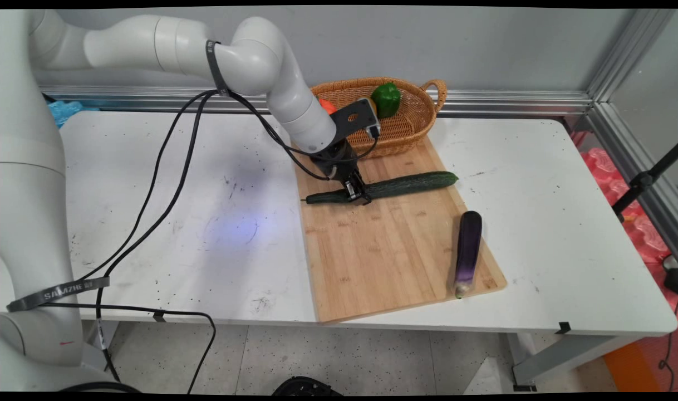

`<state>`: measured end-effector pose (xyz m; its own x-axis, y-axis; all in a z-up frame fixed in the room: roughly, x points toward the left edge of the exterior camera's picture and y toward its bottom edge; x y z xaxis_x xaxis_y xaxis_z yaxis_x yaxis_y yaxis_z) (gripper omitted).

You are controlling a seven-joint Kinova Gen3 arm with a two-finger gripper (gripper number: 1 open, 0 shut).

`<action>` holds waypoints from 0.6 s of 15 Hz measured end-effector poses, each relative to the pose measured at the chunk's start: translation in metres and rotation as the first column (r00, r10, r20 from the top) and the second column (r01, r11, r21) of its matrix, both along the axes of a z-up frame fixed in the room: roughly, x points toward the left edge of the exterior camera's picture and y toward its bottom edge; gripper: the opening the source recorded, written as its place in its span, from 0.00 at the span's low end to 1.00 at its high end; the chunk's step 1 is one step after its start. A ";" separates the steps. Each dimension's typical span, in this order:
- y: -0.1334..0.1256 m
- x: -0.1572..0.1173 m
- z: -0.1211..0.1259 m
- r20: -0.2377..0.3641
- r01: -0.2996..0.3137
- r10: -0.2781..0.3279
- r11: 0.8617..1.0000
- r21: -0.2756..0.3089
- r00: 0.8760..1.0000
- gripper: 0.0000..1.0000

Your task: Place the picked object in the vegetable basket

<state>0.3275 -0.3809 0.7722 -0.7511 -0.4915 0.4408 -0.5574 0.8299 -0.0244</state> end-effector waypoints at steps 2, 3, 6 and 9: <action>-0.001 -0.004 0.006 -0.009 0.000 0.000 1.000 0.001 1.000 0.00; -0.002 -0.005 0.010 -0.014 0.001 -0.001 1.000 0.001 1.000 0.00; -0.004 -0.010 0.029 -0.032 0.020 -0.020 1.000 0.000 0.999 0.00; -0.012 -0.013 0.053 -0.045 0.053 -0.053 0.998 -0.021 0.998 0.00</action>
<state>0.3142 -0.3933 0.8255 -0.7547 -0.4423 0.4846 -0.5136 0.8579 -0.0168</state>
